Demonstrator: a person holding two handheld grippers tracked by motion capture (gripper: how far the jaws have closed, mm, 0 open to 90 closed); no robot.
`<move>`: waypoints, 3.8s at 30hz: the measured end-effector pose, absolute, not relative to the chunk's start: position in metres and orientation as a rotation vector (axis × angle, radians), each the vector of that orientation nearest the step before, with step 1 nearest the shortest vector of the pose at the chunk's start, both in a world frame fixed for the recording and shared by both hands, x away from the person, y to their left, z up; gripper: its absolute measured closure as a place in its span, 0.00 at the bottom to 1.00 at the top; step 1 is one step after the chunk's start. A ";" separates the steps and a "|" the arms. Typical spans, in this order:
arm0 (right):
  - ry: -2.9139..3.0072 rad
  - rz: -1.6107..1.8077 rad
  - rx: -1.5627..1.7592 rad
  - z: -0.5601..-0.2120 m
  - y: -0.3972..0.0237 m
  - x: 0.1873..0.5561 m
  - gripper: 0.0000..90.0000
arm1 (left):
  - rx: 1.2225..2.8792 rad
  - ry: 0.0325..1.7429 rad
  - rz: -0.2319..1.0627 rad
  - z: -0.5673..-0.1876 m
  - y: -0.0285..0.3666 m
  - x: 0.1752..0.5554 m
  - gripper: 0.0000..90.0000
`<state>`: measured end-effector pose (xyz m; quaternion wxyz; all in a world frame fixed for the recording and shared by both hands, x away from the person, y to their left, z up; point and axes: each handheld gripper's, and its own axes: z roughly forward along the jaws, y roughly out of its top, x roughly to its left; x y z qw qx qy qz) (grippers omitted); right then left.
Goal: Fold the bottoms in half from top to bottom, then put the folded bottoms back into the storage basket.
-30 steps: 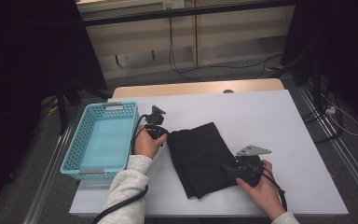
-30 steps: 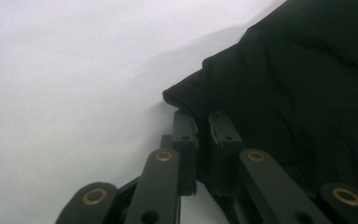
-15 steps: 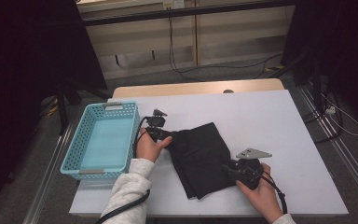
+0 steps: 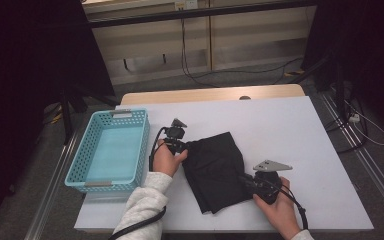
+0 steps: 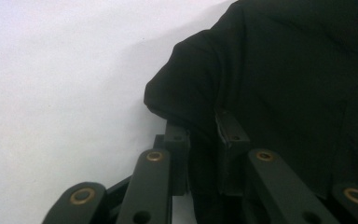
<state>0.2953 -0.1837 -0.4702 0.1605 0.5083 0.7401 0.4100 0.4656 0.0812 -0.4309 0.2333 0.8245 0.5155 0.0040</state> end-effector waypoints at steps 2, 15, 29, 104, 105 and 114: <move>2.114 1.166 1.449 -0.469 -0.184 0.295 0.89 | 2.280 1.432 -0.008 -0.428 0.081 0.469 0.87; 2.093 1.194 1.375 -0.451 -0.180 0.291 0.90 | 2.428 1.466 0.006 -0.395 0.073 0.479 0.89; 2.075 1.227 1.333 -0.442 -0.168 0.289 0.90 | 2.483 1.466 0.024 -0.370 0.077 0.485 0.90; 2.019 1.413 1.182 -0.396 -0.107 0.302 0.90 | 2.527 1.549 0.104 -0.257 0.123 0.505 0.90; 2.014 1.416 1.174 -0.395 -0.106 0.303 0.90 | 2.536 1.550 0.108 -0.255 0.123 0.505 0.90; 2.002 1.436 1.160 -0.386 -0.101 0.304 0.90 | 2.528 1.553 0.116 -0.239 0.128 0.507 0.90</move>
